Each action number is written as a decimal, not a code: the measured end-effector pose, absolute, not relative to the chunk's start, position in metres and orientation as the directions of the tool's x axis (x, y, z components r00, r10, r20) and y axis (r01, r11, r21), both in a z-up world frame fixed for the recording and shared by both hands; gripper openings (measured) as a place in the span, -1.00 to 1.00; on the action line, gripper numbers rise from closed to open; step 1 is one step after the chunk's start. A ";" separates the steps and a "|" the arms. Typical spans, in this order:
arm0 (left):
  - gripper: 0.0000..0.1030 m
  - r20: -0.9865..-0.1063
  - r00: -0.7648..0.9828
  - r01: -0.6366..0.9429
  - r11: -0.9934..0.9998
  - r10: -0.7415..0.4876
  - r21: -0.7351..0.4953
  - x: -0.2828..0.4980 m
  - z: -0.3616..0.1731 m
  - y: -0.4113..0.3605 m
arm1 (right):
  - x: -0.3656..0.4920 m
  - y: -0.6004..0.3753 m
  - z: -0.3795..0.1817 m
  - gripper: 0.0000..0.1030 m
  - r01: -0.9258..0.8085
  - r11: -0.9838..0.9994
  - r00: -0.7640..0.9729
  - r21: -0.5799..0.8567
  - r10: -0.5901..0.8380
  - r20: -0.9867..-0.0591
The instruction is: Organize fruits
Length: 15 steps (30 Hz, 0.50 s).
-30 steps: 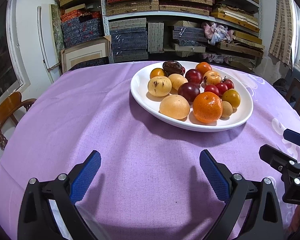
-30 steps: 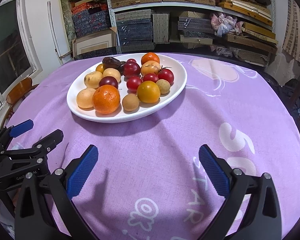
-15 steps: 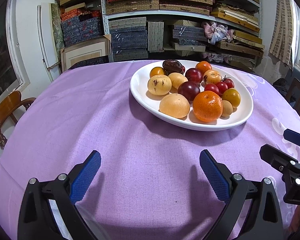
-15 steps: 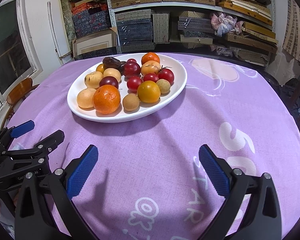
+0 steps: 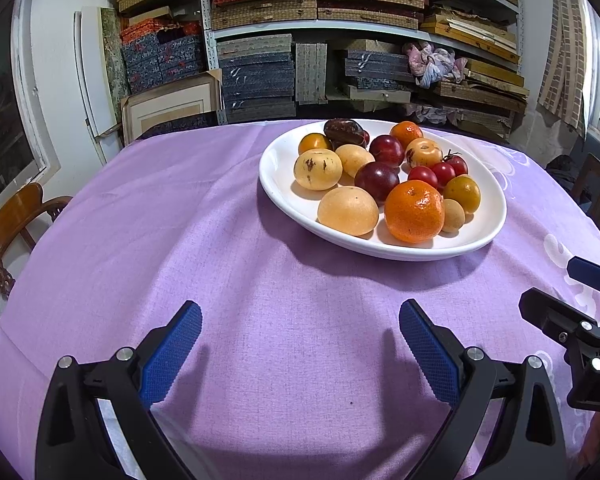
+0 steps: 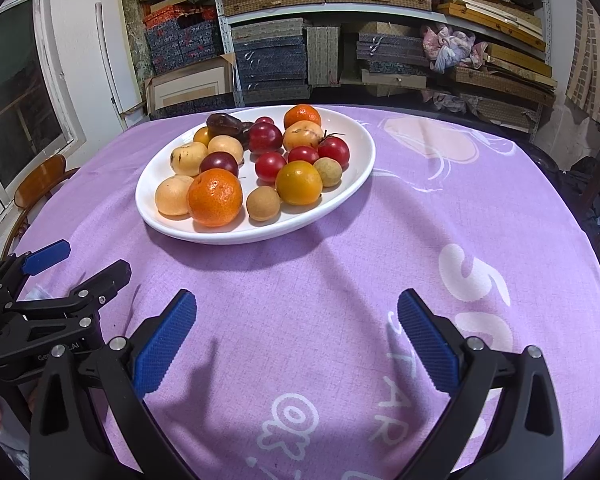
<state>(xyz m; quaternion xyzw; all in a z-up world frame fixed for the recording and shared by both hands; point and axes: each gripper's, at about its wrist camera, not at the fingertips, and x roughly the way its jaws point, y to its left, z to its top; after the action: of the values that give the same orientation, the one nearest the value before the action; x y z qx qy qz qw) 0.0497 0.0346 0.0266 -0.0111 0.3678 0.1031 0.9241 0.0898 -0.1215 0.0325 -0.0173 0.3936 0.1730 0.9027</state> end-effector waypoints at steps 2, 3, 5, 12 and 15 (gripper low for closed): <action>0.93 -0.683 0.707 -0.199 0.979 0.182 0.056 0.050 0.026 0.035 | 0.090 -0.122 0.033 0.92 -0.326 0.939 0.630 0.106 0.299 -0.717; 0.93 -0.685 0.706 -0.198 0.979 0.182 0.056 0.050 0.026 0.034 | 0.089 -0.122 0.033 0.92 -0.325 0.940 0.630 0.106 0.299 -0.716; 0.93 -0.691 0.701 -0.197 0.979 0.179 0.054 0.050 0.025 0.035 | 0.090 -0.122 0.032 0.92 -0.326 0.939 0.630 0.106 0.299 -0.717; 0.93 -0.716 0.679 -0.188 0.981 0.164 0.047 0.053 0.022 0.033 | 0.088 -0.121 0.033 0.92 -0.325 0.940 0.628 0.106 0.299 -0.719; 0.93 -0.739 0.658 -0.178 0.984 0.143 0.031 0.057 0.017 0.034 | 0.088 -0.122 0.032 0.92 -0.324 0.940 0.627 0.108 0.299 -0.720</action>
<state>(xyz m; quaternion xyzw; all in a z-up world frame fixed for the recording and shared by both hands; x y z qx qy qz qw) 0.0571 0.0345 0.0174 -0.0218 0.4038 0.0880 0.9103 0.0881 -0.1220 0.0321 -0.0159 0.3961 0.1726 0.9017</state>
